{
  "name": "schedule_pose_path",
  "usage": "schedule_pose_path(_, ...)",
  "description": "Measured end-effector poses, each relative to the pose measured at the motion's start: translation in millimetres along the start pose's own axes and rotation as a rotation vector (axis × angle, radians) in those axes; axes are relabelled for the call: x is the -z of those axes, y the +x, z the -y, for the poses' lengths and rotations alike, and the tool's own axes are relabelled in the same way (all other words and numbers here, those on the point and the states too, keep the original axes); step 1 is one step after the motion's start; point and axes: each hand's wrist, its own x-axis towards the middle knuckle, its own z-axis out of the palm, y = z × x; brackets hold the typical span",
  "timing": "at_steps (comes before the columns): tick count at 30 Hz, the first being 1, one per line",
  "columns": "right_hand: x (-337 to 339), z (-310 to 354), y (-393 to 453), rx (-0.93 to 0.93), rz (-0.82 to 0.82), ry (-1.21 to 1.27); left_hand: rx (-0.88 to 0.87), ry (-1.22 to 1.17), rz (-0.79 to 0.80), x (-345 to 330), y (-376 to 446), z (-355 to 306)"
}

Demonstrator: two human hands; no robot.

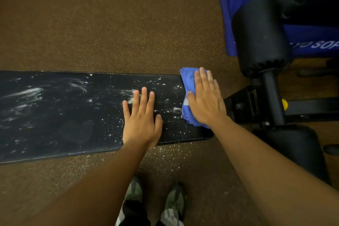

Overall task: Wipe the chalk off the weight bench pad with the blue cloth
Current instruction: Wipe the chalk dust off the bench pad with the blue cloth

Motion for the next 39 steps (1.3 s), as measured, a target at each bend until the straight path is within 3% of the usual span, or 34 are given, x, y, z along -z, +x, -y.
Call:
schedule_pose_path(8, -20.9, -7.1, -77.3, -0.008, 0.001, -0.076, -0.004, 0.003, -0.002, 1.5, -1.0, -0.2)
schedule_pose_path(16, -3.7, 14.7, 9.8, -0.139, -0.027, -0.033, -0.007, -0.002, 0.007, 1.6, -1.3, -0.2)
schedule_pose_path(25, -21.1, -1.4, -90.8, 0.057, 0.036, -0.136, -0.011, -0.014, 0.004, 2.1, -0.9, 1.0)
schedule_pose_path(31, -1.6, 1.9, -1.1, -0.253, -0.007, -0.033, -0.006, -0.018, 0.010, 1.8, -0.4, -0.2)
schedule_pose_path(35, -10.4, 42.5, 7.7, -0.041, -0.005, -0.110, -0.002, -0.015, 0.005, -0.1, 0.0, -1.5)
schedule_pose_path(39, -25.9, 38.5, -61.8, 0.134, 0.035, -0.123, -0.014, -0.030, -0.002, -0.2, 0.1, 0.9)
